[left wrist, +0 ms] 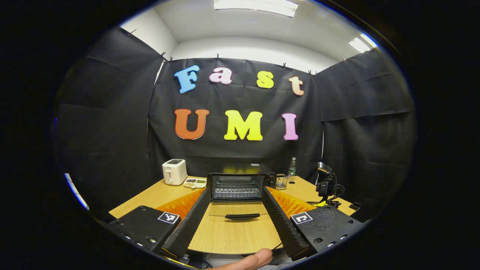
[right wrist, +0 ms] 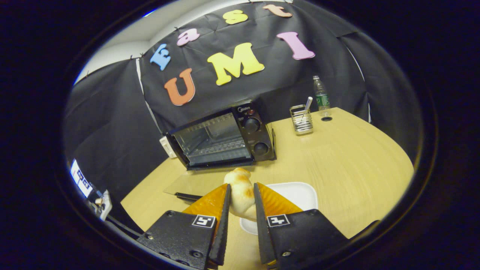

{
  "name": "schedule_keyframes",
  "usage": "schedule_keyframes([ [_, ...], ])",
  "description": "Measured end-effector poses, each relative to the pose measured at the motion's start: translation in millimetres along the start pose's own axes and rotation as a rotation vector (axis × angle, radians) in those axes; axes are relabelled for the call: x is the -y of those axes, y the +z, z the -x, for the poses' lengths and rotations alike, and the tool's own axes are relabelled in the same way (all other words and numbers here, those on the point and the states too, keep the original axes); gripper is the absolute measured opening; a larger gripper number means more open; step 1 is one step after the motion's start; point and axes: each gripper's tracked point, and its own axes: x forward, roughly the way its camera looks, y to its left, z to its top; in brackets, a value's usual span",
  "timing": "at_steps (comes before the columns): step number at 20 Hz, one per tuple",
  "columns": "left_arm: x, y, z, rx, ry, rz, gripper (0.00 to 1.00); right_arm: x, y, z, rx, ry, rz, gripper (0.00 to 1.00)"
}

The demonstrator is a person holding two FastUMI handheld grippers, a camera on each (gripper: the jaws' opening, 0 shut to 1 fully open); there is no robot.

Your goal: Open the electric oven with the left hand, put the food in, and close the electric oven.

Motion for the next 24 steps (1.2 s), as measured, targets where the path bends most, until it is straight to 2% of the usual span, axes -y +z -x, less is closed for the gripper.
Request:
schedule_keyframes([
  [3,-9.0,3.5,0.4,0.012,0.006,-0.012,0.92,-23.3,21.6,-16.6,0.072,0.051,-0.100,0.35],
  [6,-18.5,12.5,-1.6,0.042,0.012,-0.022,0.92,-51.0,21.9,-51.3,0.058,0.115,-0.172,0.38],
  [8,-25.9,20.8,-3.8,0.057,0.016,-0.038,0.92,-65.7,32.6,-73.8,0.110,0.137,-0.229,0.35],
  [12,-39.3,16.7,-17.7,0.044,0.015,-0.057,0.92,-72.3,60.3,-117.6,0.249,0.078,-0.293,0.34],
  [14,-49.9,10.7,-26.4,0.028,0.019,-0.052,0.92,-75.8,58.8,-141.7,0.237,0.044,-0.261,0.38],
  [15,-56.2,7.2,-31.4,0.019,0.027,-0.047,0.92,-78.1,60.0,-154.1,0.238,0.032,-0.246,0.34],
  [18,-74.8,-3.5,-43.7,-0.010,0.054,-0.025,0.92,-81.3,53.7,-185.8,0.217,-0.023,-0.183,0.34],
  [24,-103.4,-19.0,-62.0,-0.057,0.092,-0.004,0.93,-89.6,58.8,-242.7,0.245,-0.054,-0.151,0.34],
])
